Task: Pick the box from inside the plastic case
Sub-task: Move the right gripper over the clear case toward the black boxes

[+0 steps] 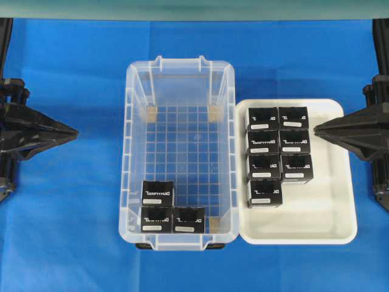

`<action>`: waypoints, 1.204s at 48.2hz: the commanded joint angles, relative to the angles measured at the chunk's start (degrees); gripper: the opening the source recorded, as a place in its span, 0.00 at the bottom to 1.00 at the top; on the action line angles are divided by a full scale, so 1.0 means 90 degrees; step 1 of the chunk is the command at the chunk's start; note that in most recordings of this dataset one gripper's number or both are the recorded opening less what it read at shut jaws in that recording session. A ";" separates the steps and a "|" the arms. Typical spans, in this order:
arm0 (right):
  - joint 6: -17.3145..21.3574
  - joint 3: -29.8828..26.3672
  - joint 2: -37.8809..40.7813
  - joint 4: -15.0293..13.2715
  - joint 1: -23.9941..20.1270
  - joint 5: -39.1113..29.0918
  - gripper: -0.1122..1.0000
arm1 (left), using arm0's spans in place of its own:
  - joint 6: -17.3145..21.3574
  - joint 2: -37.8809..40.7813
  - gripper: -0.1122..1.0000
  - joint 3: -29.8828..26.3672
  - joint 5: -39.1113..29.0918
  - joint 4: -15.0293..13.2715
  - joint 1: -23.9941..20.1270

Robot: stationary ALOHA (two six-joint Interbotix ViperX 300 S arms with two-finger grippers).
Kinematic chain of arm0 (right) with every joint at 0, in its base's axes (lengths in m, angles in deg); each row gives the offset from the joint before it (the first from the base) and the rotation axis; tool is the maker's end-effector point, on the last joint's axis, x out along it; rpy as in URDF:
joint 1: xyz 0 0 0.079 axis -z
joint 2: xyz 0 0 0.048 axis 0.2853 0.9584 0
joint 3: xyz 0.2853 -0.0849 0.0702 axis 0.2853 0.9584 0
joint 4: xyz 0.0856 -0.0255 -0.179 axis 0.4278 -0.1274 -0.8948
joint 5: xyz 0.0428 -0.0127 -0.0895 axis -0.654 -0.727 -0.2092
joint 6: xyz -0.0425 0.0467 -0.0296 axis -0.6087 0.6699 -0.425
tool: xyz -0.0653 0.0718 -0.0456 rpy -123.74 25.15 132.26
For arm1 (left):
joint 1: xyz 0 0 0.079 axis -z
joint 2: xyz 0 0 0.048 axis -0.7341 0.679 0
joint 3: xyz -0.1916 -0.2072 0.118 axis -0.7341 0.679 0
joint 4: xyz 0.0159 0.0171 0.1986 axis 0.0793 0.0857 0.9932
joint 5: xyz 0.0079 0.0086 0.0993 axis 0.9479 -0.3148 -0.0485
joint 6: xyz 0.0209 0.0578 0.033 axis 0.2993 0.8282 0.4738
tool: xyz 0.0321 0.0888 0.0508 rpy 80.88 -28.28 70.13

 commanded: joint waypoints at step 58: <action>0.0752 -0.7256 0.6582 0.0635 -0.0205 -0.8008 0.10 | -0.0283 -0.0283 0.05 -0.0732 -0.2715 0.0098 0.0039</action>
